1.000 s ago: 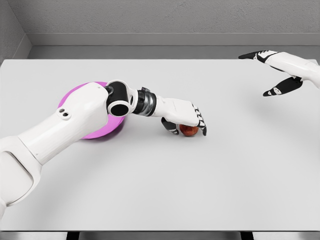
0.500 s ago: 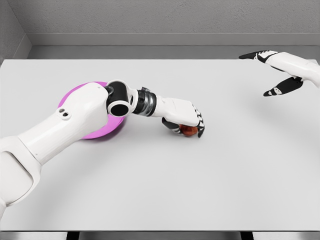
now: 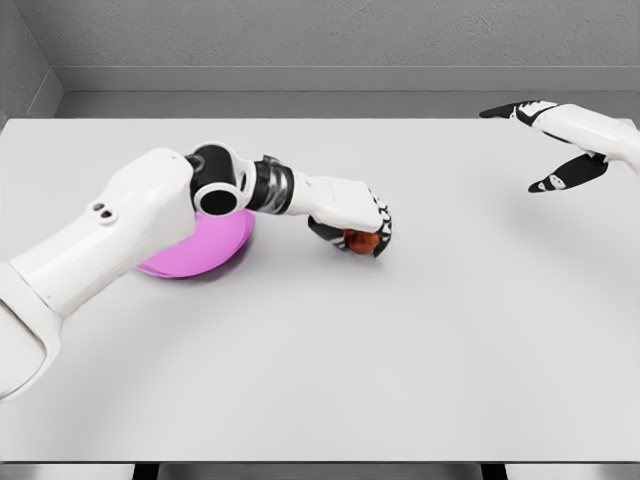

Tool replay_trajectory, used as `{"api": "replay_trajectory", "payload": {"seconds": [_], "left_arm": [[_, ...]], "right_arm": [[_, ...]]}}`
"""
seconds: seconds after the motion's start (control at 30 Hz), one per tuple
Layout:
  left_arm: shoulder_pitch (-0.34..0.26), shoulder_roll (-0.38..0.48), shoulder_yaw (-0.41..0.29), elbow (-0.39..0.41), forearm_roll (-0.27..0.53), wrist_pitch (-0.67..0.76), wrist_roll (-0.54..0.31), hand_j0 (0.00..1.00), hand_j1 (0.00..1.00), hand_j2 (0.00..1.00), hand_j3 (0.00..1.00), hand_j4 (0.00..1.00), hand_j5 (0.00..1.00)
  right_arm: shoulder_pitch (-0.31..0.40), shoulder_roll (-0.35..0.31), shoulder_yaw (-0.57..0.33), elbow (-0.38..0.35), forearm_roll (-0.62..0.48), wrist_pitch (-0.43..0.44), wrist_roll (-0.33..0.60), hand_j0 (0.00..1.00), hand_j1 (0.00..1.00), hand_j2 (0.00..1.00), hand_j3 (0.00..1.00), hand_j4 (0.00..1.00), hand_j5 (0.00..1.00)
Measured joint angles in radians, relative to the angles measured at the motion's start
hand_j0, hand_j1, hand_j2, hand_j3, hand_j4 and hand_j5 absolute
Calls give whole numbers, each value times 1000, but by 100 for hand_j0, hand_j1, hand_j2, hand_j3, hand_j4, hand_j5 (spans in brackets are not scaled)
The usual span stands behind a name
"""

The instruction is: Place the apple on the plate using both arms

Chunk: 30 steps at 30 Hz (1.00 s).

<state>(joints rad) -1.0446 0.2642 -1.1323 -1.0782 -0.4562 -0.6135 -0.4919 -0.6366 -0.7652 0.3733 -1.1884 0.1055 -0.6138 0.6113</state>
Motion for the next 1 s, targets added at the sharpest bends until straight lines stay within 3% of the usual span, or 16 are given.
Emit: {"api": "replay_trajectory", "payload": {"seconds": [0.17,0.4,0.53,0.7,0.8,0.93,1.0], "left_arm": [[-2,128,46,-56,77,0,-1,49,49,49,49,49,49],[3,372,111,-158,194,0,-3,49,49,49,49,49,49],[11,443,129,-148,207,-1,-5,49,49,49,49,49,49],[35,467,133,-129,209,-1,-8,53,53,53,53,53,53],[41,470,132,-125,211,-1,-7,63,63,63,63,63,63],[51,469,130,-124,214,0,-3,88,88,88,88,88,88],[52,469,130,-123,215,0,-2,92,92,92,92,92,92]], "right_arm": [[0,2,0,0,0,0,0,100,100,100,100,100,100],[-2,2,0,0,0,0,0,100,100,100,100,100,100],[0,-1,0,0,0,0,0,100,100,100,100,100,100],[2,-2,0,0,0,0,0,100,100,100,100,100,100],[2,-2,0,0,0,0,0,100,100,100,100,100,100],[5,-1,0,0,0,0,0,100,100,100,100,100,100],[5,-1,0,0,0,0,0,100,100,100,100,100,100]]}}
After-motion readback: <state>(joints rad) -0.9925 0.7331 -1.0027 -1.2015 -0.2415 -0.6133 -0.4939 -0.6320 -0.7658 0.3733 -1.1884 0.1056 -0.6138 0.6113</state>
